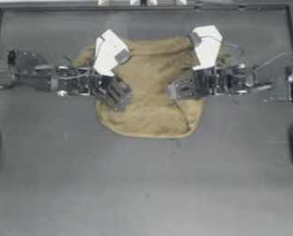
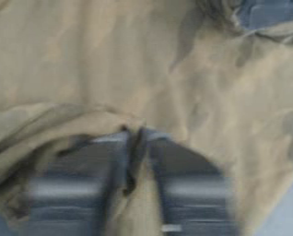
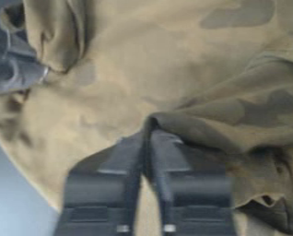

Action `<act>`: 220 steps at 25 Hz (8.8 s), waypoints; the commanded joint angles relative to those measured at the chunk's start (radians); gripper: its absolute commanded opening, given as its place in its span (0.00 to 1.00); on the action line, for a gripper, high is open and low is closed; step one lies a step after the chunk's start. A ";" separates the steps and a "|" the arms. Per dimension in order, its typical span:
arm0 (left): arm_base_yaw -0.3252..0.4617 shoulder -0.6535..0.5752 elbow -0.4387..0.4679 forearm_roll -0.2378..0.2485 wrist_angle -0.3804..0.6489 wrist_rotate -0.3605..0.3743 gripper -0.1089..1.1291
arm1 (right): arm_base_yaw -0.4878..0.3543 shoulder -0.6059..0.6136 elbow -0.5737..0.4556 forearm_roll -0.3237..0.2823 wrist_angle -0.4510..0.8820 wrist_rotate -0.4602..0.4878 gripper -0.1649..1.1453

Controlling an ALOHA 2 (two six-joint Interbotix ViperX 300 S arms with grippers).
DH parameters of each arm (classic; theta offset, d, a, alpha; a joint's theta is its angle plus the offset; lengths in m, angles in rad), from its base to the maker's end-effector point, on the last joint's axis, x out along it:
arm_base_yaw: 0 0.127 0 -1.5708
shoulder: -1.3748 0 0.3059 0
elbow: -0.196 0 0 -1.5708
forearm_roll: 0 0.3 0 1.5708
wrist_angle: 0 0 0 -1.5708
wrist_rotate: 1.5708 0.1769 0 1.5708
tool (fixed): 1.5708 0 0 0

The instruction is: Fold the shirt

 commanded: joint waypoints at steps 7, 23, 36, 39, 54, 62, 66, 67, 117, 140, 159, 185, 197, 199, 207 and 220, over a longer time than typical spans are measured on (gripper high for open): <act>0.003 -0.078 -0.023 0.048 -0.032 0.003 0.87 | 0.000 -0.044 -0.051 -0.060 0.048 0.000 0.89; -0.003 -0.198 -0.063 0.229 0.187 0.006 0.92 | 0.002 -0.161 -0.074 -0.132 0.230 -0.008 0.89; 0.021 -0.221 -0.091 0.186 0.581 0.227 0.92 | 0.020 -0.218 -0.195 0.066 0.640 -0.382 0.88; 0.057 -0.215 -0.069 0.167 0.578 0.235 0.92 | 0.018 -0.238 -0.186 0.057 0.658 -0.377 0.88; 0.219 -0.120 -0.014 -0.026 0.466 0.405 0.91 | 0.009 -0.353 -0.118 0.021 0.664 -0.342 0.88; 0.245 -0.084 -0.009 -0.095 0.402 0.446 0.91 | 0.006 -0.354 -0.118 0.011 0.658 -0.339 0.88; 0.272 -0.067 -0.018 -0.153 0.388 0.499 0.88 | 0.006 -0.354 -0.123 0.011 0.657 -0.341 0.88; 0.278 -0.064 -0.018 -0.156 0.387 0.508 0.86 | 0.006 -0.354 -0.123 0.011 0.657 -0.341 0.88; 0.172 0.026 -0.336 -0.179 0.413 0.597 0.12 | 0.012 -0.357 -0.112 0.012 0.581 -0.339 0.88; 0.166 0.066 -0.374 -0.325 0.348 0.699 0.90 | 0.012 -0.357 -0.100 0.014 0.584 -0.339 0.88; 0.126 -0.138 -0.295 -0.313 0.380 0.719 0.91 | -0.175 -0.253 -0.104 0.052 0.660 -0.531 0.88; 0.089 -0.198 -0.222 -0.311 0.383 0.712 0.91 | -0.387 -0.094 0.006 0.215 0.394 -0.621 0.88; 0.089 -0.196 -0.221 -0.313 0.385 0.713 0.91 | -0.408 -0.046 0.011 0.221 0.359 -0.620 0.81; 0.087 -0.196 -0.221 -0.313 0.385 0.713 0.91 | -0.408 -0.041 0.012 0.221 0.359 -0.617 0.72; 0.089 -0.196 -0.216 -0.313 0.385 0.712 0.91 | -0.402 -0.035 0.015 0.221 0.377 -0.617 0.20; 0.089 -0.198 -0.210 -0.310 0.385 0.713 0.91 | -0.321 -0.115 -0.061 0.227 0.442 -0.607 0.17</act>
